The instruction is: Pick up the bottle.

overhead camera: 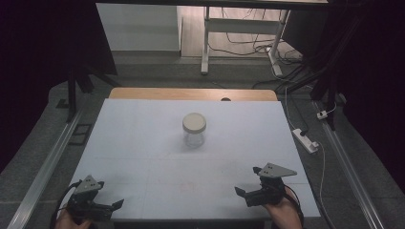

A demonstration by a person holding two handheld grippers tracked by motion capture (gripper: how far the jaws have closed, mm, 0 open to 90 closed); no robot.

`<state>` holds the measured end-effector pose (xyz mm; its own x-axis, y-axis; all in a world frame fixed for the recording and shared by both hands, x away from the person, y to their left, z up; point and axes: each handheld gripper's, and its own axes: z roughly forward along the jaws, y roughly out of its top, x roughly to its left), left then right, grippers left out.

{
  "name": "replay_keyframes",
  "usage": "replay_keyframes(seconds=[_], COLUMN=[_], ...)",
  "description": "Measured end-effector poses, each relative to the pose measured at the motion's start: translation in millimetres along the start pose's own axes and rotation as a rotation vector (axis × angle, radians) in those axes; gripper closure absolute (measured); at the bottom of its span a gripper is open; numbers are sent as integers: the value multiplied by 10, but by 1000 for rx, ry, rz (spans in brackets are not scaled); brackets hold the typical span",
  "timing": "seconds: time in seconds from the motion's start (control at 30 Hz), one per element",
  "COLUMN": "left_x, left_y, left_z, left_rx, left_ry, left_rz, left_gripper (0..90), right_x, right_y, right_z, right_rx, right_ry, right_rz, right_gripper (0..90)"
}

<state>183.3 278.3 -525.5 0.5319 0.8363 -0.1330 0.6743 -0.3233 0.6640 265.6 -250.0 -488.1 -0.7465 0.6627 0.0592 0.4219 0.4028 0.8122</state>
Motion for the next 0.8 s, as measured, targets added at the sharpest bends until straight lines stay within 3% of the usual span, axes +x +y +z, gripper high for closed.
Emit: replay_keyframes(seconds=[0.23,0.43,0.8], left_x=[-2,3,4], left_y=[1,1,0], left_z=[4,0,-1], left_rx=[2,0,0], left_ry=[1,-3,-6], left_rz=[1,0,1], left_gripper=[16,16,16], right_x=[10,6,56], right_y=[51,121,289], right_z=[79,165,361], right_rx=[2,-10,44], right_ry=[26,74,56], right_rz=[-5,44,-26], right_gripper=[0,0,0])
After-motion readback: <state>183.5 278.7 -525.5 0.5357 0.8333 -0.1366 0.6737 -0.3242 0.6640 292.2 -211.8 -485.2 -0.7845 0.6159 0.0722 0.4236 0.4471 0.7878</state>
